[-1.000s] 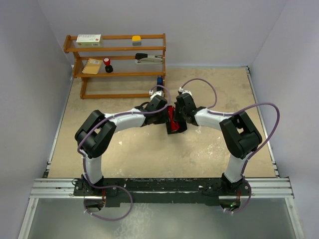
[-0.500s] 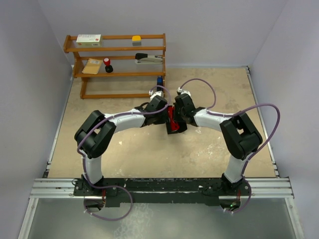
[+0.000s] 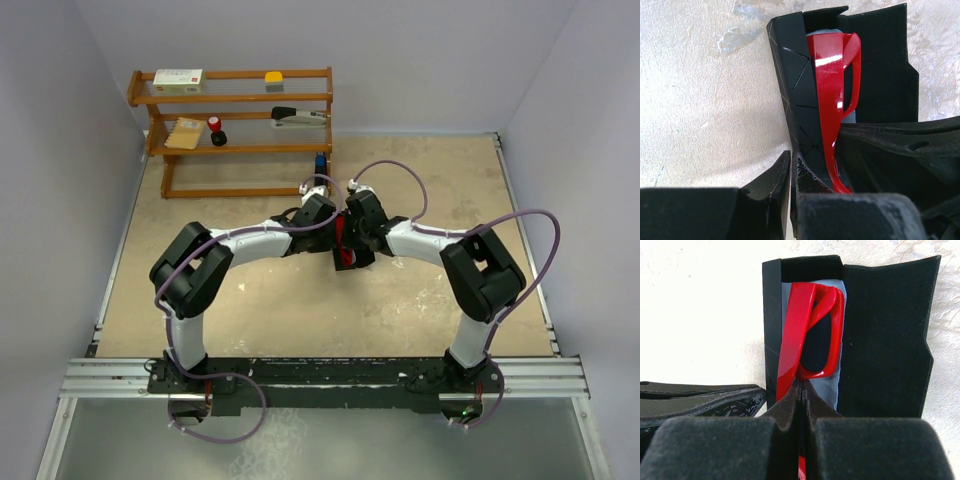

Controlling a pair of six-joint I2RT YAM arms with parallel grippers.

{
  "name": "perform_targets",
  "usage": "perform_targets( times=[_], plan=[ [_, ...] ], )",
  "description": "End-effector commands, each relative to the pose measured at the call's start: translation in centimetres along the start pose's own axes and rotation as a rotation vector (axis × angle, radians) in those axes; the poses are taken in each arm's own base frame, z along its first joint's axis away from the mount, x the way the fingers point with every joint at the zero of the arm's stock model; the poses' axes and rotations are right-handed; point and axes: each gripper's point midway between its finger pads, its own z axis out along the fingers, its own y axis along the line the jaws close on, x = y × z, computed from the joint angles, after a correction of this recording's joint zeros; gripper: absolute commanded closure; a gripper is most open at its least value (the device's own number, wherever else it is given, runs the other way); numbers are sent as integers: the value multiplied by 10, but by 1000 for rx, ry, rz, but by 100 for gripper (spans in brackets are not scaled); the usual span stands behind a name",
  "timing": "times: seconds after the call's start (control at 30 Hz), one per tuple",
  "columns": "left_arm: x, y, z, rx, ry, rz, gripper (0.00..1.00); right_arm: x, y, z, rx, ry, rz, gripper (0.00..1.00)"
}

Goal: Organize the sunglasses
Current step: Adjust the sunglasses in the sunglasses case.

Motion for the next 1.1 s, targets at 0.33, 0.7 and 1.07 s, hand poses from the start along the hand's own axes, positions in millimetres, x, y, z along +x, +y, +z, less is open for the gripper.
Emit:
perform_targets(
  times=[0.33, 0.7, 1.07],
  plan=[
    [-9, -18, -14, 65, -32, -12, 100, -10, -26, -5, 56, -32, 50, 96],
    [-9, -17, -16, 64, -35, -11, 100, -16, -20, -4, 4, -35, 40, 96],
    [-9, -18, -14, 67, -33, -15, 100, -41, -22, -32, 41, -110, 29, 90]
  ],
)
